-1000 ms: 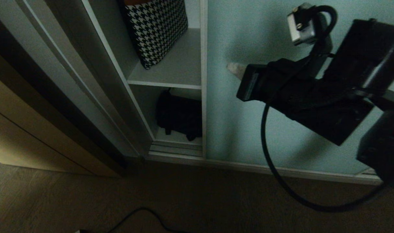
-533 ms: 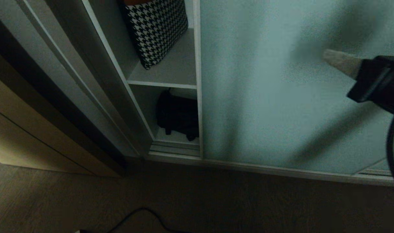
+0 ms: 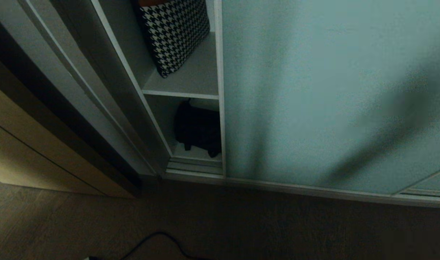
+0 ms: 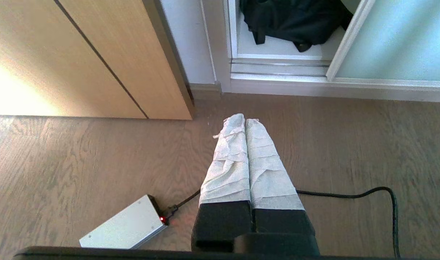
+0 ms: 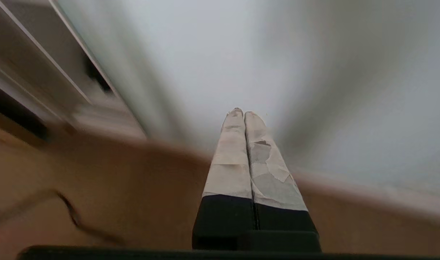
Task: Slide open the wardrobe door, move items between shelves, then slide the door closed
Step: Close the door
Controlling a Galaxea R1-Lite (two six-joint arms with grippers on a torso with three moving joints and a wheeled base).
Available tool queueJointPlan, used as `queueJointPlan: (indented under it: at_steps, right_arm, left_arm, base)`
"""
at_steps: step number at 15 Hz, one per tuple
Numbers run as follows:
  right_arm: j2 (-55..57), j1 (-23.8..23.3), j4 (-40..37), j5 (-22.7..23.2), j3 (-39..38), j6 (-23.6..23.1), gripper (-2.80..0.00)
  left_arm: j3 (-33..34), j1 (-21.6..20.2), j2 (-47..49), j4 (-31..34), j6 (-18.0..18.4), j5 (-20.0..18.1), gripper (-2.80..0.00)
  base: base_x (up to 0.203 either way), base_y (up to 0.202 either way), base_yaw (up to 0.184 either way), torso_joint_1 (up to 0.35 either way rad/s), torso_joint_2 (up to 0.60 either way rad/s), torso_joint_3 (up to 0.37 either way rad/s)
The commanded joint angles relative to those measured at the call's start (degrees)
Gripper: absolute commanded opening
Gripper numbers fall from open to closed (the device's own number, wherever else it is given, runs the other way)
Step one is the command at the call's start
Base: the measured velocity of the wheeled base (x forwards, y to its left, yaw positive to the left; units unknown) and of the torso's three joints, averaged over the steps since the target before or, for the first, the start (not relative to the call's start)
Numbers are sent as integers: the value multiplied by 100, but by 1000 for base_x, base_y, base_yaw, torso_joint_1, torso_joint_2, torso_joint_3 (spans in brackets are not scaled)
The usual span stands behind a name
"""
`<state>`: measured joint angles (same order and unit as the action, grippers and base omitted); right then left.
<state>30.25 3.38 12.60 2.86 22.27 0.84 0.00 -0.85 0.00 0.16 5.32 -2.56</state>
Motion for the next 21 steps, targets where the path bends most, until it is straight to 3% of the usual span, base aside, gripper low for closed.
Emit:
queueJointPlan:
  at_steps: [1, 5, 9, 13, 17, 21]
  right_arm:
    - [-1307, -393, -170, 103, -780, -25, -280]
    - [-2078, -321, -395, -49, -2181, -47, -280]
    - [-3051, -313, -1283, -186, -2117, 511, -280]
    - [-3025, -313, -1225, -356, -2157, 684, -280]
    - [-3043, -312, -1198, -365, -2185, 1505, -280]
    - [-3051, -320, -1159, -400, -2210, 1994, -280]
  left_arm:
    - [0, -3, 9, 2, 5, 1, -280]
    - [0, -3, 9, 2, 5, 1, -280]
    - [0, -3, 9, 2, 5, 1, -280]
    - [0, -3, 9, 2, 5, 1, -280]
    - [0, -3, 9, 2, 5, 1, -280]
    - [0, -3, 9, 2, 5, 1, -280]
  base:
    - [0, 0, 0, 0, 0, 0]
    - [0, 0, 0, 0, 0, 0]
    - [0, 0, 0, 0, 0, 0]
    - [0, 0, 0, 0, 0, 0]
    - [0, 0, 0, 0, 0, 0]
    - [0, 0, 0, 0, 0, 0]
